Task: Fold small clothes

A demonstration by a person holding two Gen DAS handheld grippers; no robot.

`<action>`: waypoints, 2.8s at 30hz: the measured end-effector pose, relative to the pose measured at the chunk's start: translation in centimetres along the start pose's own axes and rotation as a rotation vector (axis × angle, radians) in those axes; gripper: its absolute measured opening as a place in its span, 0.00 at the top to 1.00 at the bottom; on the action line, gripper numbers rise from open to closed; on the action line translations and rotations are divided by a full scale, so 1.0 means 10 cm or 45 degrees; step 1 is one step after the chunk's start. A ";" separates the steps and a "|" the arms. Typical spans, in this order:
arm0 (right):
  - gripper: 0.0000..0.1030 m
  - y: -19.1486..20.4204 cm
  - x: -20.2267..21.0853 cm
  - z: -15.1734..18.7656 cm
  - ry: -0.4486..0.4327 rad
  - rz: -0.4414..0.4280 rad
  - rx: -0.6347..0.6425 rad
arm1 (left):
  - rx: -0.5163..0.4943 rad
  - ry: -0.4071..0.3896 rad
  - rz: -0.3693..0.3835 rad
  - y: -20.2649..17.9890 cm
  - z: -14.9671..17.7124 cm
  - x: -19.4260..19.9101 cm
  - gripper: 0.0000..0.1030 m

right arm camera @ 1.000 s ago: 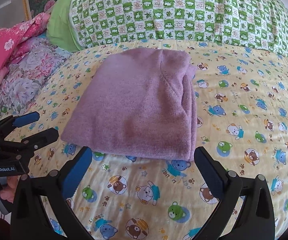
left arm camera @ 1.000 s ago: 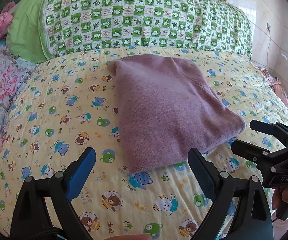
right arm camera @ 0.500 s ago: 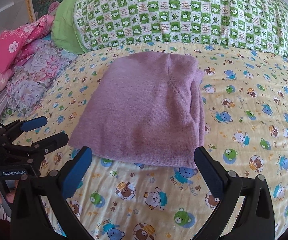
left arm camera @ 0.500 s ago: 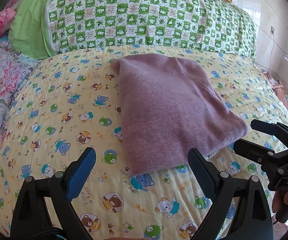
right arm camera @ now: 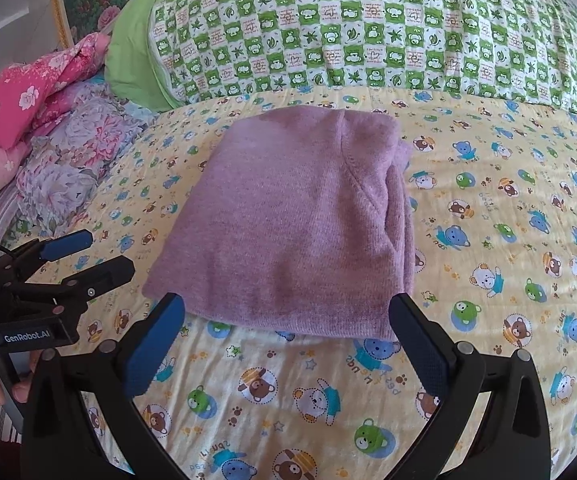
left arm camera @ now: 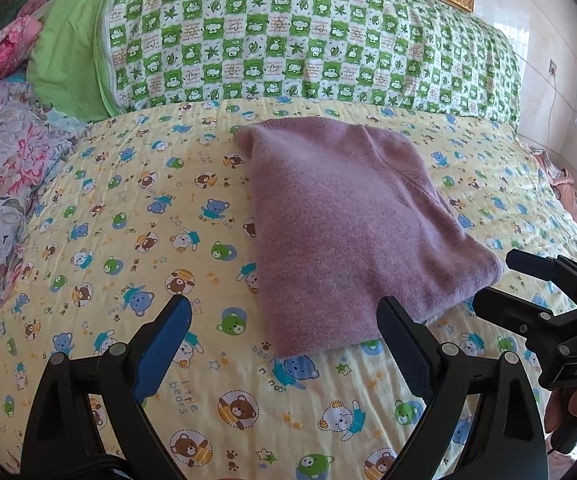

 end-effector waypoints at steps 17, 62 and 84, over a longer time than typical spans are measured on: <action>0.01 0.04 0.02 -0.07 -0.011 -0.030 0.005 | 0.011 -0.006 -0.006 0.01 -0.01 0.03 0.07; 0.01 0.02 0.01 -0.19 -0.012 -0.054 -0.008 | 0.023 0.020 -0.005 -0.02 -0.06 -0.02 0.07; 0.01 0.07 0.01 -0.26 -0.020 -0.060 -0.009 | 0.026 0.016 -0.002 -0.01 -0.14 -0.02 0.07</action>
Point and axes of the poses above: each gripper's, at about its wrist camera, not at the fingertips, and x roughly against the way its jaws point, y to its left, z to its underside, the point moved 2 cm from there along -x, roughly the way its jaws point, and after that the axes turned 2 degrees about -x, right-handed, at the moved point
